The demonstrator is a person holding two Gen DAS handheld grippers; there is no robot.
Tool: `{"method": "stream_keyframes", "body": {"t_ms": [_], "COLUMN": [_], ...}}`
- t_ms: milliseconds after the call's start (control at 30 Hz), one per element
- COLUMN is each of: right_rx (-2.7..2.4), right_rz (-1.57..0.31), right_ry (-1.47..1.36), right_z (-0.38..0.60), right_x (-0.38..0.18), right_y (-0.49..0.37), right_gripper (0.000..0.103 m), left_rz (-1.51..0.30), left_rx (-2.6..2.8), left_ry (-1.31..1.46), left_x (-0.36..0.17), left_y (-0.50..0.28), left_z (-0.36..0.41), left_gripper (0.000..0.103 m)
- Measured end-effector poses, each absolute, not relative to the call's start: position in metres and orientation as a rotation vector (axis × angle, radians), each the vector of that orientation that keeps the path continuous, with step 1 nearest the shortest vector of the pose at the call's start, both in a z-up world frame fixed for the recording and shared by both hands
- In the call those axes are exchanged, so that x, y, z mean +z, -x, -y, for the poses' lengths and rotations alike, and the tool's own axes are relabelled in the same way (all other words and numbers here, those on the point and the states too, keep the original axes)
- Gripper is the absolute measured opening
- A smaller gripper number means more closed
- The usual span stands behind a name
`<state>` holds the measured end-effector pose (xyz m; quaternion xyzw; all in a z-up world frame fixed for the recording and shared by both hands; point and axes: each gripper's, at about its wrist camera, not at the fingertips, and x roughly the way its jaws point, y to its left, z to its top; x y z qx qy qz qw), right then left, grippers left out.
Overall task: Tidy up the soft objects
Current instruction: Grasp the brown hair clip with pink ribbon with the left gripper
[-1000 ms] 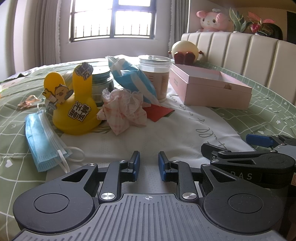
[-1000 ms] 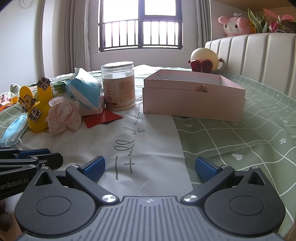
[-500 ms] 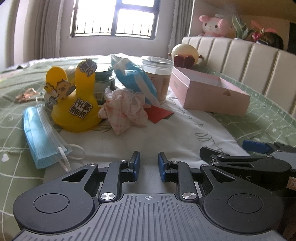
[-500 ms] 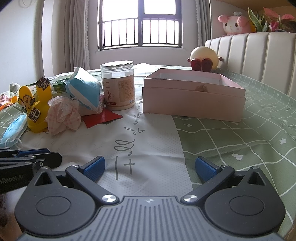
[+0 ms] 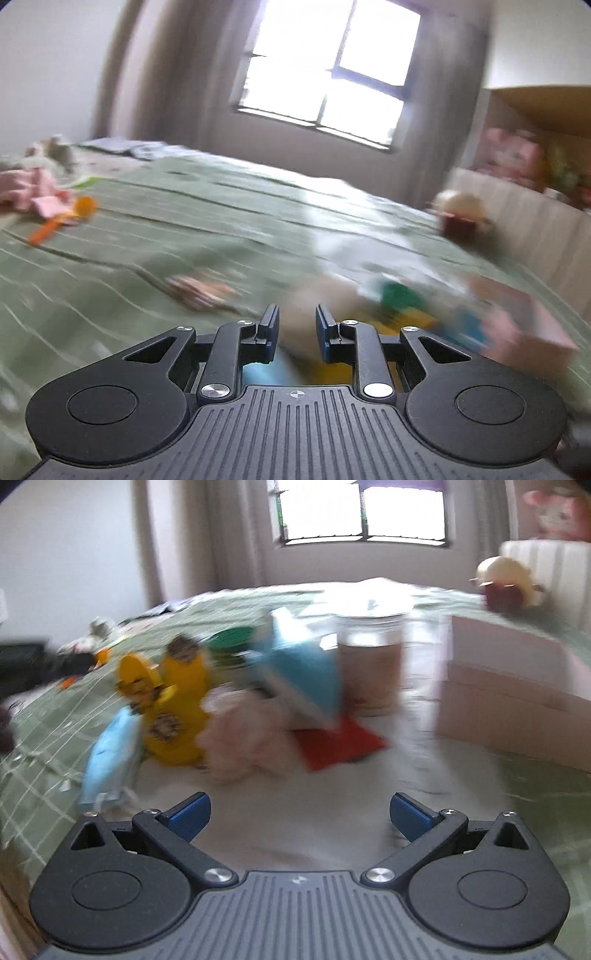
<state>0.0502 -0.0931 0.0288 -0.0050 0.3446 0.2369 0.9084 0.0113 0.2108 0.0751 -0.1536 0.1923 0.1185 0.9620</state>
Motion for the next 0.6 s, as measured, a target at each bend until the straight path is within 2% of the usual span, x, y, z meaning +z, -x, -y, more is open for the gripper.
{"method": "stream_keyframes", "body": {"t_ms": [167, 300, 433, 600], "right_rx": [0.463, 0.476, 0.511, 0.550], "right_rz": [-0.746, -0.764, -0.813, -0.882], "right_ry": [0.114, 0.134, 0.149, 0.175], "right_z": [0.063, 0.060, 0.062, 0.063], "right_x": [0.022, 0.022, 0.025, 0.029], "right_y": [-0.058, -0.059, -0.067, -0.072], "right_gripper": [0.103, 0.103, 0.103, 0.103], "left_rz": [-0.534, -0.662, -0.802, -0.801], "left_rx": [0.328, 0.350, 0.381, 0.349], "left_ry": [0.569, 0.643, 0.522, 0.308], "left_x": [0.062, 0.044, 0.026, 0.021], "left_y": [-0.077, -0.123, -0.150, -0.152], "left_z": [-0.302, -0.333, -0.330, -0.310], "left_gripper": [0.024, 0.024, 0.024, 0.024]}}
